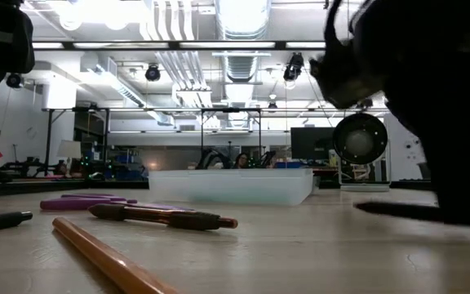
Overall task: Pick & place school supplies into a supply box
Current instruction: Put the black pen into the supply box, then put the violet pen into the supply box
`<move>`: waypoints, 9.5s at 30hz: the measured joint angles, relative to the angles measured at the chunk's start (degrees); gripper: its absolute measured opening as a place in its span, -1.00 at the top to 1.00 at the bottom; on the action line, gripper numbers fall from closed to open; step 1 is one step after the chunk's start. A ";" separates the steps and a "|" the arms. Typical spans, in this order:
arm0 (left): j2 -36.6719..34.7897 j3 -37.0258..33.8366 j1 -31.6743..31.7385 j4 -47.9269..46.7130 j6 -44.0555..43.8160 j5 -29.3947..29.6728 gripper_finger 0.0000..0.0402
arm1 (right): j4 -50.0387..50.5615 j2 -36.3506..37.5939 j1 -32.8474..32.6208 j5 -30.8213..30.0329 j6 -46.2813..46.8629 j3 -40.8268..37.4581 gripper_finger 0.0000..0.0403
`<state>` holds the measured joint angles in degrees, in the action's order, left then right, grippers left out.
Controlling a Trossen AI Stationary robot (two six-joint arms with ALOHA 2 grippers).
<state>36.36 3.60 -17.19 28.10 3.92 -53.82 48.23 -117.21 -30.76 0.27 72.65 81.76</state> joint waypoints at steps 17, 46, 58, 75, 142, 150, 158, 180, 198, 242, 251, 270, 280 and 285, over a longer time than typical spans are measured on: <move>0.00 0.00 0.02 -0.01 -0.01 0.00 0.48 | 0.61 0.13 2.68 -13.02 -25.57 8.06 0.92; 0.01 0.00 0.00 0.00 0.00 0.00 0.48 | -3.61 0.37 7.08 -52.58 -72.28 10.27 0.92; 0.01 0.00 0.02 -0.01 -0.02 0.00 0.48 | -5.10 -0.54 7.03 -70.14 -69.49 9.70 0.92; 0.02 0.00 0.01 -0.02 0.00 0.00 0.48 | -7.91 -2.25 7.28 -72.86 -71.33 9.50 0.92; 0.00 -0.09 0.00 -0.02 0.00 0.00 0.48 | 1.24 0.64 7.49 -10.81 -48.69 9.72 0.61; 0.02 -0.11 0.02 -0.02 0.00 0.00 0.48 | 6.17 0.81 6.99 -7.43 -38.41 9.72 0.64; 0.01 -0.11 0.01 -0.02 -0.01 0.00 0.48 | 14.55 1.54 6.13 -5.55 -22.91 9.72 0.64; 0.01 -0.13 0.02 -0.02 -0.01 0.00 0.48 | 9.39 8.44 2.32 -3.74 -2.73 -4.01 0.61; 0.00 -0.14 0.00 -0.02 -0.02 0.00 0.48 | 5.88 9.11 1.46 -1.29 -0.55 -8.81 0.66; 0.02 -0.22 0.00 -0.02 0.00 0.00 0.48 | -2.45 8.99 1.61 2.94 -5.01 -14.18 0.91; 0.02 -0.20 0.02 -0.02 0.00 0.00 0.48 | -2.27 8.98 1.78 -3.04 -13.32 -10.33 0.93; 0.00 -0.17 0.01 -0.02 0.00 0.00 0.48 | -2.17 8.93 5.94 -22.42 -33.51 -6.11 0.93; 0.02 -0.20 0.02 -0.02 0.00 0.00 0.48 | -2.17 4.68 6.29 -34.81 -52.53 -0.01 0.93; 0.00 -0.31 0.01 -0.02 0.00 0.00 0.48 | -2.19 2.76 6.30 -42.00 -59.58 3.52 0.93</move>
<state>36.36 3.29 -17.18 28.08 3.92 -53.82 46.04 -114.44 -24.46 -41.73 13.07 85.28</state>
